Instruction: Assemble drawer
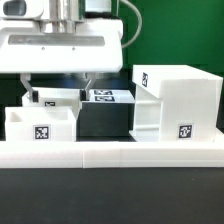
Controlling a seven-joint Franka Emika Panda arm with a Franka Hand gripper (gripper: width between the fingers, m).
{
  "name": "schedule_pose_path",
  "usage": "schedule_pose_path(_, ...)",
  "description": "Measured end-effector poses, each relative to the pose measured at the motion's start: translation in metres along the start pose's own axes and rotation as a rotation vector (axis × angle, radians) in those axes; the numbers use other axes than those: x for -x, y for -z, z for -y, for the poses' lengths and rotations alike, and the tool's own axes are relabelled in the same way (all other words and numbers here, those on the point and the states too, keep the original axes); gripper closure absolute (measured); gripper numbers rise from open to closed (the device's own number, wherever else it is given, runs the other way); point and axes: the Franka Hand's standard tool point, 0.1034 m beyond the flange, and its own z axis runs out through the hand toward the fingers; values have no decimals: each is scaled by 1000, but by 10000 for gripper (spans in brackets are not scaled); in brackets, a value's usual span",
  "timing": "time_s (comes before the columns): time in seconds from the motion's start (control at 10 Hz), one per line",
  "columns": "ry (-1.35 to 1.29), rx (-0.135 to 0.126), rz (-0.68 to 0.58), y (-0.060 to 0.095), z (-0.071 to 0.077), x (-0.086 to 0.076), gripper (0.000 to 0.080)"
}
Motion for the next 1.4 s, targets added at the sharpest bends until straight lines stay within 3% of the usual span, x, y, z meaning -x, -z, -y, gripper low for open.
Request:
schedule_pose_path(0.4, 5, 15, 4, -19, 4, 6, 151)
schedule_pose_path(0.7, 12, 42, -7, -39, 3, 12, 151)
schedule_pose_path(1.1, 10, 48, -6, -44, 2, 15, 151)
schedule_pose_path(1.2, 10, 48, -7, -43, 2, 14, 241)
schedule_pose_path(1.3, 10, 48, -7, -43, 2, 14, 241)
schedule_pose_path(1.4, 10, 48, -7, -43, 2, 14, 415)
